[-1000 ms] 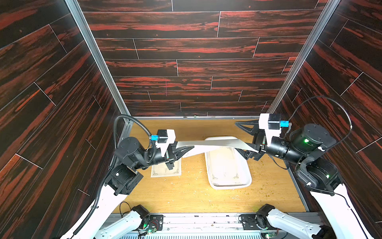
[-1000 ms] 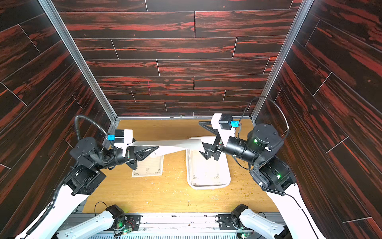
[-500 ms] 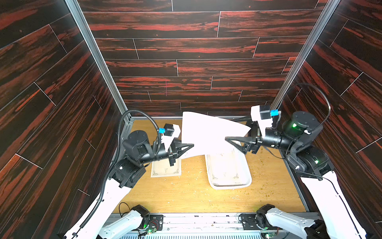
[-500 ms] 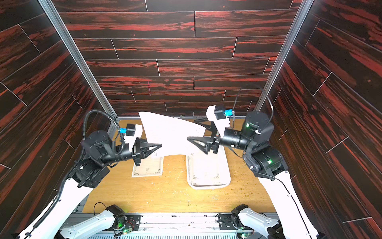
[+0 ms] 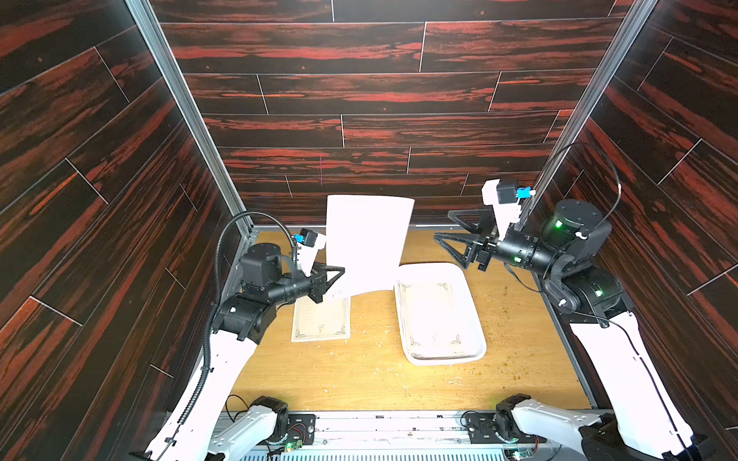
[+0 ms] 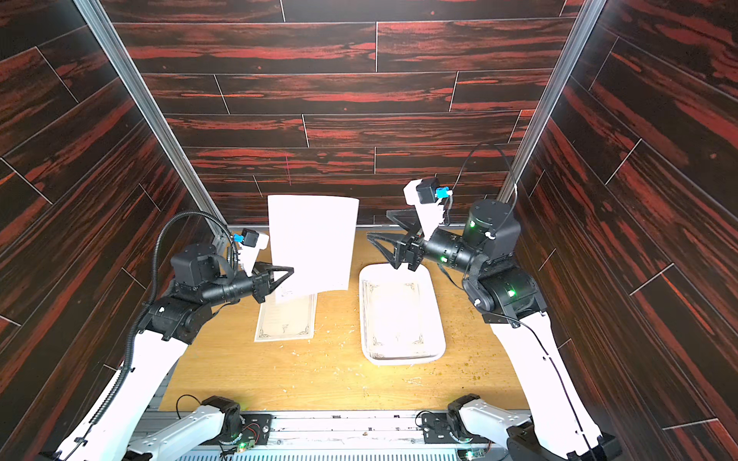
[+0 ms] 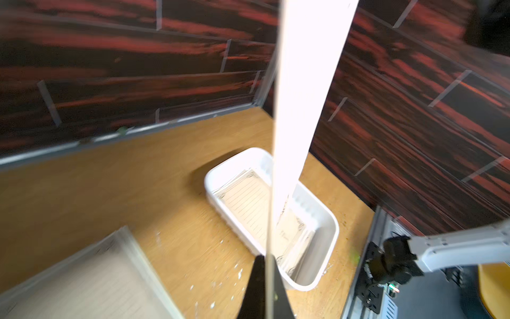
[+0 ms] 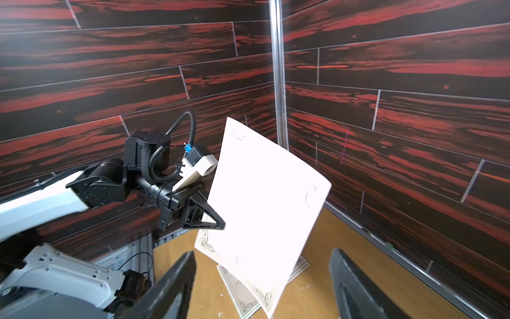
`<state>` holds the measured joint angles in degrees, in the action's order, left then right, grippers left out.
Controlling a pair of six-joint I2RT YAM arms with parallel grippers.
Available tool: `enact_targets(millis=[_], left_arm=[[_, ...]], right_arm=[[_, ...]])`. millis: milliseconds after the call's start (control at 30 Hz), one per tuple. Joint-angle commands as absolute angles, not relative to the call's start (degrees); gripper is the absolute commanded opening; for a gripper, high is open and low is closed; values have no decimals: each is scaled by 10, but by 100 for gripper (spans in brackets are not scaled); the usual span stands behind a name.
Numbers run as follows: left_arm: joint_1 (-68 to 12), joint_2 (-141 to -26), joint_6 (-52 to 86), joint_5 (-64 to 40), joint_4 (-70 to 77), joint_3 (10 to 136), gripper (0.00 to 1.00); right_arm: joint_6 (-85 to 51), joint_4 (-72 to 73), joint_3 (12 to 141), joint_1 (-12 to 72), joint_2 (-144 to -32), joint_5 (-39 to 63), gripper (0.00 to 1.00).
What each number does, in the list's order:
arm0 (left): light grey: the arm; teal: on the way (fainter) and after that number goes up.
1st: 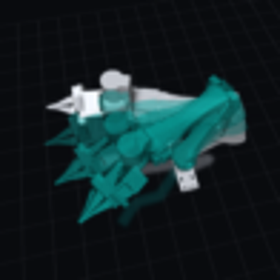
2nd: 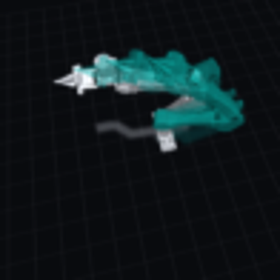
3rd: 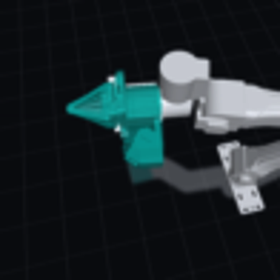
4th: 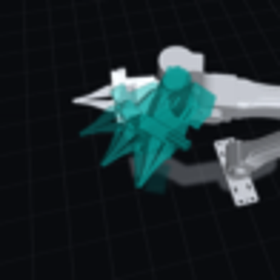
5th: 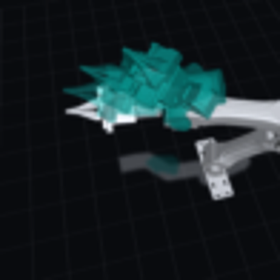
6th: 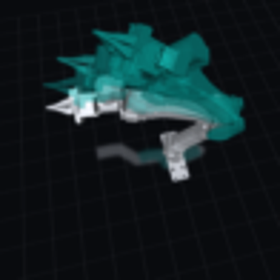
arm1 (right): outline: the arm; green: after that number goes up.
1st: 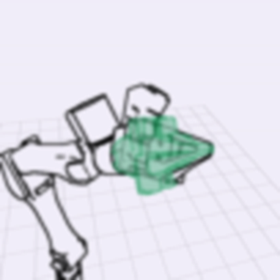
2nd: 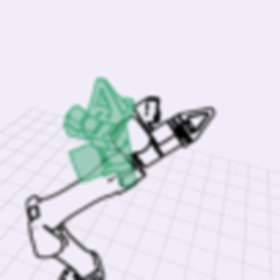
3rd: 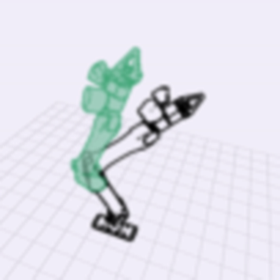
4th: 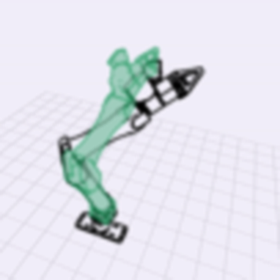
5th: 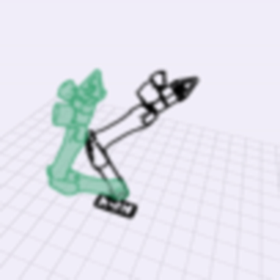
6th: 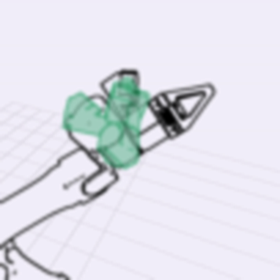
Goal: Take out the stationery paper from the storage box
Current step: Pick up the stationery paper from the storage box, then place the stationery paper at the center of the board.
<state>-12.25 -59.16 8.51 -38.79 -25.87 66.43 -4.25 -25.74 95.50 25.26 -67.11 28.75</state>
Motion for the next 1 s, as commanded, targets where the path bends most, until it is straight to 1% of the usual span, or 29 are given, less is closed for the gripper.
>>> enact_targets(millis=[0, 100, 267, 433, 700, 833, 967], left_arm=[[-97, -616, 98, -367, -320, 667, 0], [-72, -645, 106, -367, -324, 665, 0], [-25, -723, 95, -395, -386, 691, 0], [-3, -804, 40, -411, -471, 732, 0], [39, -914, -69, -498, -599, 751, 0], [46, -943, -113, -490, -636, 756, 0], [51, -963, -119, -478, -641, 761, 0]], right_arm=[[-51, -264, 951, 251, -668, 260, 79], [-52, -271, 951, 250, -670, 260, 79], [-60, -270, 942, 251, -671, 255, 78], [-69, -280, 942, 251, -681, 268, 77], [-68, -301, 947, 250, -695, 262, 76], [-66, -314, 954, 250, -701, 261, 76], [-67, -322, 957, 250, -707, 260, 75]])
